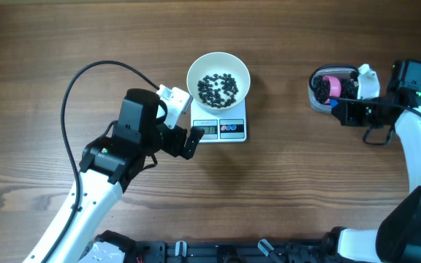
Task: Scoop item into bowl and weigh 150g on scale
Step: 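Drag the pink scoop through the black beans in the tub to fill it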
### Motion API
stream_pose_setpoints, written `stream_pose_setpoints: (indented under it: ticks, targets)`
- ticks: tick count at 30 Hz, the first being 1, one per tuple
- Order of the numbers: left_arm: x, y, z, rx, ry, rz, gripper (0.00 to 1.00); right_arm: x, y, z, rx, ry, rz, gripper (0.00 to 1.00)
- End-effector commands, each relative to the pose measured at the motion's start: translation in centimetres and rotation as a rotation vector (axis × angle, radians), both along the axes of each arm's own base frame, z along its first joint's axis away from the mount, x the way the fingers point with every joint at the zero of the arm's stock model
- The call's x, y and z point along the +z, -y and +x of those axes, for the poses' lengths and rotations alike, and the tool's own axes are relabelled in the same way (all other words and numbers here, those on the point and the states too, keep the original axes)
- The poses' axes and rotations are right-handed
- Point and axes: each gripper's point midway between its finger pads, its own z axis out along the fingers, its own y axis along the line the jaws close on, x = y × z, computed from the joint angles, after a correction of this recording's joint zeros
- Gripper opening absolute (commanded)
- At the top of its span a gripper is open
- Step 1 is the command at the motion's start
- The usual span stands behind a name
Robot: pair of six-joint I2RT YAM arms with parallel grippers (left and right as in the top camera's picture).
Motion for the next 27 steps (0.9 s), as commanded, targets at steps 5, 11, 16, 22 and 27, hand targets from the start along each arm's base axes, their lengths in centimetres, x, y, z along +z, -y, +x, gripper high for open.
stream_pose_setpoints:
  ticks: [5,11,16,22,27]
  targets:
    - [-0.4,0.2,-0.2,-0.02,-0.008,0.006,1.0,-1.0,-1.2,-0.1,0.013,-0.025,0.121,0.04]
    - [-0.4,0.2,-0.2,-0.02,-0.008,0.006,1.0,-2.2,-0.5,-0.2,-0.017,-0.06,0.163,0.04]
    - [-0.4,0.2,-0.2,-0.02,-0.008,0.006,1.0,-1.7,0.1,-0.1,-0.043,-0.038,0.218,0.04]
    - [-0.4,0.2,-0.2,-0.02,-0.009,0.006,1.0,-1.2,0.9,0.0,-0.073,-0.014,0.264,0.04]
    - [-0.4,0.2,-0.2,-0.02,-0.008,0.007,1.0,-0.3,1.3,0.2,-0.094,0.02,0.33,0.04]
